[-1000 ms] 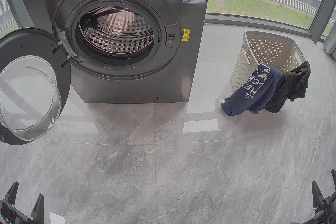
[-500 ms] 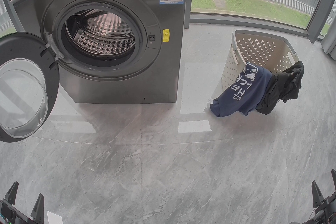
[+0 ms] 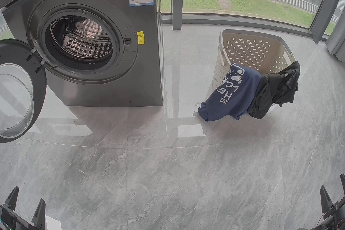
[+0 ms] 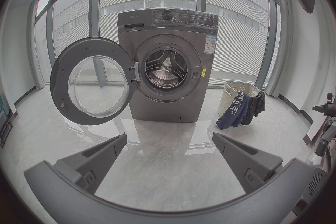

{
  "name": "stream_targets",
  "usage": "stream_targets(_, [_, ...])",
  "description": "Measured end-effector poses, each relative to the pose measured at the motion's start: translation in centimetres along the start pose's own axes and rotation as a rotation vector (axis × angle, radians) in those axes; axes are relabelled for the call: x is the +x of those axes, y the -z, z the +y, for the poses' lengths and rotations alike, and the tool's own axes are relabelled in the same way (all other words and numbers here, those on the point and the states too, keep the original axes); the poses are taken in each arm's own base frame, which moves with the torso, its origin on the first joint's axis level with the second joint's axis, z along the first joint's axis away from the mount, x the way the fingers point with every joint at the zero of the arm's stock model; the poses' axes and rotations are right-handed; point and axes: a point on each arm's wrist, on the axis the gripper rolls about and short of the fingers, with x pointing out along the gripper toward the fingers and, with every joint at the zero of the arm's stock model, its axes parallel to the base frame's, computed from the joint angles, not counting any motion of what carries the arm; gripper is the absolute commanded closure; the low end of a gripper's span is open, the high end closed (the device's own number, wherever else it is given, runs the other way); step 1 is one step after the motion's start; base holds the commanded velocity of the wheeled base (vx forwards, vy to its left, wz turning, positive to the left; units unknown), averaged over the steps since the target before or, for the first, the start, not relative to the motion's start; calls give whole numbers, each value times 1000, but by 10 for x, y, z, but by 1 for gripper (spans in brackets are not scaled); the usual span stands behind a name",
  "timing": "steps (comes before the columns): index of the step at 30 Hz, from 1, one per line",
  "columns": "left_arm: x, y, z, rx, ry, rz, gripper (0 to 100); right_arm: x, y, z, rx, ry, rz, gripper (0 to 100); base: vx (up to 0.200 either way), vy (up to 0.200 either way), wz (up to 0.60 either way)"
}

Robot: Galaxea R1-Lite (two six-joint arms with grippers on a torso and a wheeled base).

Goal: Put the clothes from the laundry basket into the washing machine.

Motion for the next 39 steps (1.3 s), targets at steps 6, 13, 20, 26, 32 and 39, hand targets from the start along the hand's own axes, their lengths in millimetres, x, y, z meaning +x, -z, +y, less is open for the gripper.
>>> stream_targets(6, [0,0,0,0,0,-1,0,0,0,0,0,0,0,0,0,-167,0])
stream_targets(13, [0,0,0,0,0,0,0,0,0,0,0,0,0,0,0,-200,0])
stream_targets(20, [0,0,0,0,1,0,0,0,0,0,0,0,1,0,0,-171,0])
stream_targets(26, [0,0,0,0,1,0,0,0,0,0,0,0,1,0,33,0,0])
stream_targets(32, [0,0,0,0,1,-1,0,0,0,0,0,0,1,0,200,0,0])
stream_targets(39, [0,0,0,-1,0,-1,0,0,0,0,0,0,1,0,143,0,0])
